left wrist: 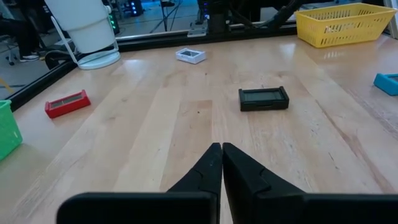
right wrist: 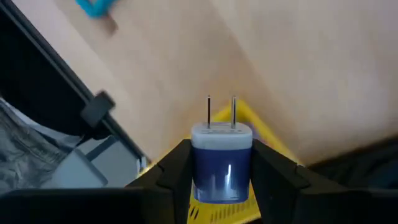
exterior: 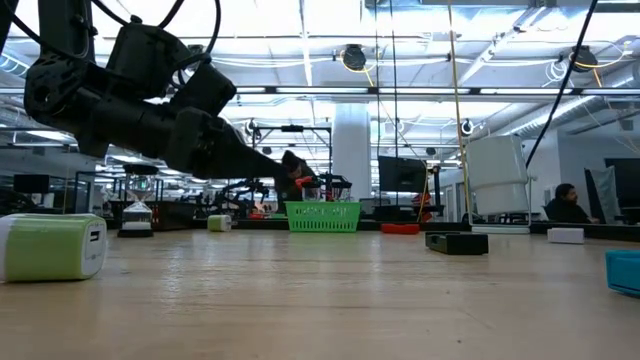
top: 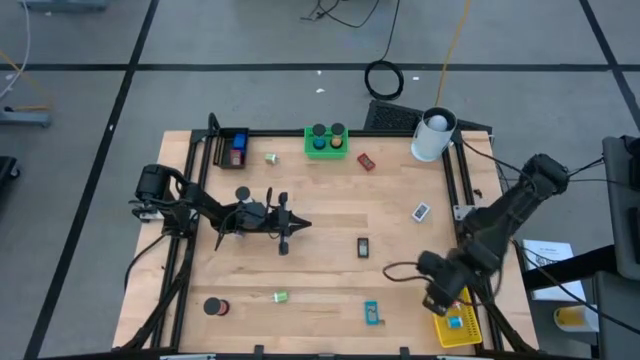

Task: Pick & Place Office items
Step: Put the right purple charger adapter into the yellow basket

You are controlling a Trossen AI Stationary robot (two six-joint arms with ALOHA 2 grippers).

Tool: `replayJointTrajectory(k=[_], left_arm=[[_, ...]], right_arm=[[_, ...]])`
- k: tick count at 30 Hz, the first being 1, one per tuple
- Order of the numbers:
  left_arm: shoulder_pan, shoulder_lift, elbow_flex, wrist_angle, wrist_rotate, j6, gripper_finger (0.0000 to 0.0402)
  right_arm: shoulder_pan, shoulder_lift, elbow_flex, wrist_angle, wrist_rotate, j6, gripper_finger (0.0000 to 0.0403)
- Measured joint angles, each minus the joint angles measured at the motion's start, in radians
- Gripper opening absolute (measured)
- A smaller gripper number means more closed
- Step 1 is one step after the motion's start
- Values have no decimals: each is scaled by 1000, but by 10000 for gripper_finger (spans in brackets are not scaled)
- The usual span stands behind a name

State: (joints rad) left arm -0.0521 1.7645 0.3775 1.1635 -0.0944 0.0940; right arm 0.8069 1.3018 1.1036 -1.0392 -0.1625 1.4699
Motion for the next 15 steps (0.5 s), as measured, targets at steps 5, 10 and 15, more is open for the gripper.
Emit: replayJointTrajectory(k=[5,10,15], left_arm=[[0,0,0,-13,0,2,4],[0,0,0,-15,-1,5,23],[0,0,0,-15,-4,6,14]], right_arm=[[162,19,-82,116,29,214,122],[258,28,-225,319,26,360,122],[291,29,-281,385,12,419,134]])
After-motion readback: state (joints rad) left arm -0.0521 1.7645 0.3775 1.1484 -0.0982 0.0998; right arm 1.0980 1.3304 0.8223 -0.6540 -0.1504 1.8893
